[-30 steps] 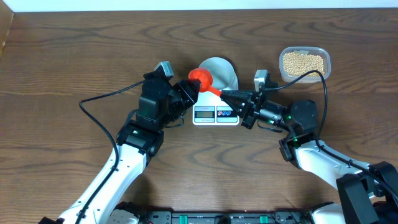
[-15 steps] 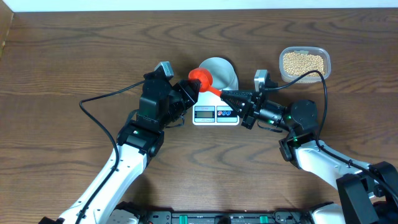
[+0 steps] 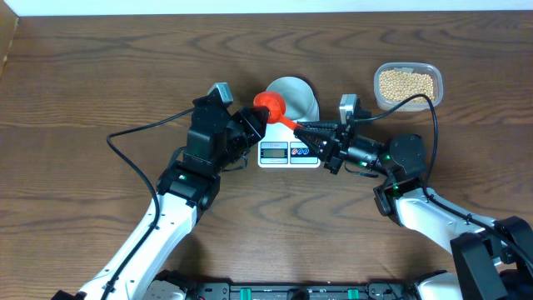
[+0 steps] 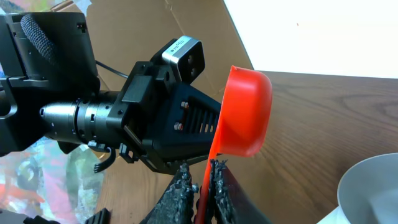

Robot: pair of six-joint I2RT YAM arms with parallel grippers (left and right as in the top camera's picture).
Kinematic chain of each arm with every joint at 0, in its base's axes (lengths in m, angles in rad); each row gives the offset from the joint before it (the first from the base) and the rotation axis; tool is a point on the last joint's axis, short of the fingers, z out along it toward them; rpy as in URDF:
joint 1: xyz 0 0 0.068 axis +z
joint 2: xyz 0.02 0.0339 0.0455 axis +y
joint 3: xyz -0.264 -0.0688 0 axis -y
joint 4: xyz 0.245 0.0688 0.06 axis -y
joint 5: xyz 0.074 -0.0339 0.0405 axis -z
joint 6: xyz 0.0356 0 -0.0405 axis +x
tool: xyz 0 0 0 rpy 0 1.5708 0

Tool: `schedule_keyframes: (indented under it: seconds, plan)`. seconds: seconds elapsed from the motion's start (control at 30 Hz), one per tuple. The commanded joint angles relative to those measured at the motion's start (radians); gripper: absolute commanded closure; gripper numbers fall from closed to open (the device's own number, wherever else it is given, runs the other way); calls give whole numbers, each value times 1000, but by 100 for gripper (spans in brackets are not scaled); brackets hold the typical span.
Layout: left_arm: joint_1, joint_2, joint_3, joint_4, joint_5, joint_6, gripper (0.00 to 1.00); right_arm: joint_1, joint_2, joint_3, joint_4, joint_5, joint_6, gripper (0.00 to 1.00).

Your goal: Scoop item into bowl and weigh 50g on scale

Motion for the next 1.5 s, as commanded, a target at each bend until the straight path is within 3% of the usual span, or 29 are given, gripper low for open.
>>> schedule_keyframes:
  seconds: [0.0,0.07,0.33,0.37,0.43,0.63,0.77,1.03,1.07,1.2,1.23,1.4,1.47]
  plan:
    - [-14,-7,22,5,9,17,93,7,3,19,2,-7,-2,94]
    - [-21,-7,22,5,8,17,93,7,3,19,2,-7,-2,99]
    - [-21,-7,22,5,-11,17,91,6,3,19,2,-7,-2,99]
    - [-21,-7,22,5,-11,17,76,6,3,19,2,-5,-3,99]
    - [-21,-7,22,5,-11,17,62,-1,3,19,-5,17,-3,99]
    - [-21,-7,22,4,-11,18,39,-34,3,19,-29,47,-22,99]
    - [-21,-7,22,-3,-19,56,31,-50,3,19,-59,108,-41,99]
    - [-21,-7,22,-68,-90,80,28,-159,3,20,-59,132,-41,99]
    - [-21,-7,22,-84,-95,80,23,-176,3,21,-57,132,-41,99]
    - [-21,-7,20,-114,-97,80,20,-207,3,27,-55,136,-43,99]
    - [-21,-7,19,-121,-98,81,14,-210,3,31,-55,136,-49,99]
    - [-21,-7,17,-198,-125,80,13,-211,3,48,-53,155,-63,99]
    - [-21,-7,17,-215,-169,81,8,-212,3,51,-54,158,-61,99]
